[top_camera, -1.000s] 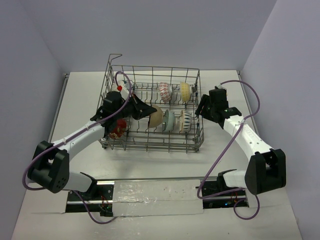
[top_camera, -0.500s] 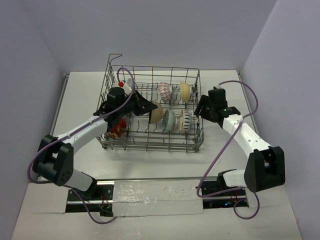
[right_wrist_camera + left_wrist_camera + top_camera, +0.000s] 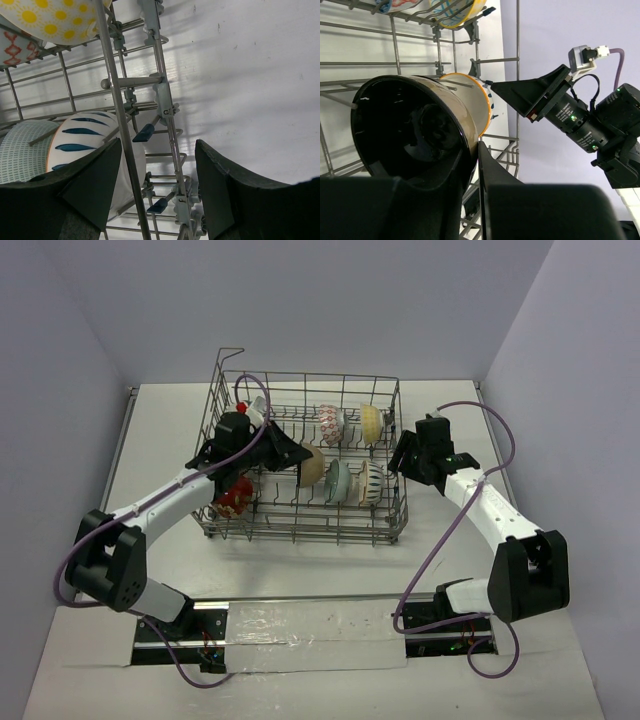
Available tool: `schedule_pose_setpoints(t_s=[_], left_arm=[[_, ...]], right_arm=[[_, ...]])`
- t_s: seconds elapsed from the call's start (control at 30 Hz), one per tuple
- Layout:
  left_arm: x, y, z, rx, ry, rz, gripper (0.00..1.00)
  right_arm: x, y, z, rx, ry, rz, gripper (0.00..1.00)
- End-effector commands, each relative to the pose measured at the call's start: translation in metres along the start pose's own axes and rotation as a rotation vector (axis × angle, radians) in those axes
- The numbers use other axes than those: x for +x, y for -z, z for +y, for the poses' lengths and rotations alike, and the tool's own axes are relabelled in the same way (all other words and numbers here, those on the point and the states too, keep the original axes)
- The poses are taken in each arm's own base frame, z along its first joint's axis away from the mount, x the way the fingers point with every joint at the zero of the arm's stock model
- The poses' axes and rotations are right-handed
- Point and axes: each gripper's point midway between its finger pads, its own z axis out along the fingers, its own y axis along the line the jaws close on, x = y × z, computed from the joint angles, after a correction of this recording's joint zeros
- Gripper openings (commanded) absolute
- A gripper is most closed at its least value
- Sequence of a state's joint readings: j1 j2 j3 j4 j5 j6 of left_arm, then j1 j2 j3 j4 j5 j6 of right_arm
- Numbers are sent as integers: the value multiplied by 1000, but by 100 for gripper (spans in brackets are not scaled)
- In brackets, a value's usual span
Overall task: Load the bowls into the dish rack
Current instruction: Insert the bowl into the dish rack.
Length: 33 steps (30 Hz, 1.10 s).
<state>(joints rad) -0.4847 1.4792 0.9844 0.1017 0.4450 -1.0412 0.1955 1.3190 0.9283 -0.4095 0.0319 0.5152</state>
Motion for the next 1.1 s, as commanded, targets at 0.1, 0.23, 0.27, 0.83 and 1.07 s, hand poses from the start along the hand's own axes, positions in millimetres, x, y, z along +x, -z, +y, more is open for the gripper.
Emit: schedule_pose_setpoints(t_s=[0.1,0.23,0.27,0.83,1.07], left_arm=[[6,15,23,-144,-12,12,23],[4,23,22,-166,-24,-7,26],[2,26,19,-167,-29,-14,27],[-5,39,65,-387,-80,-73,34],[-11,40,91,-480,-119,-111,36]], right_arm=[[-5,-2,3,-20,2,-21,68],[-6,-2,3,-23,2,-25,68],[-6,-2,4,-24,2,-24,68],[-5,-2,5,-39,1,-24,68],[1,-4,9,-60,7,1,68]])
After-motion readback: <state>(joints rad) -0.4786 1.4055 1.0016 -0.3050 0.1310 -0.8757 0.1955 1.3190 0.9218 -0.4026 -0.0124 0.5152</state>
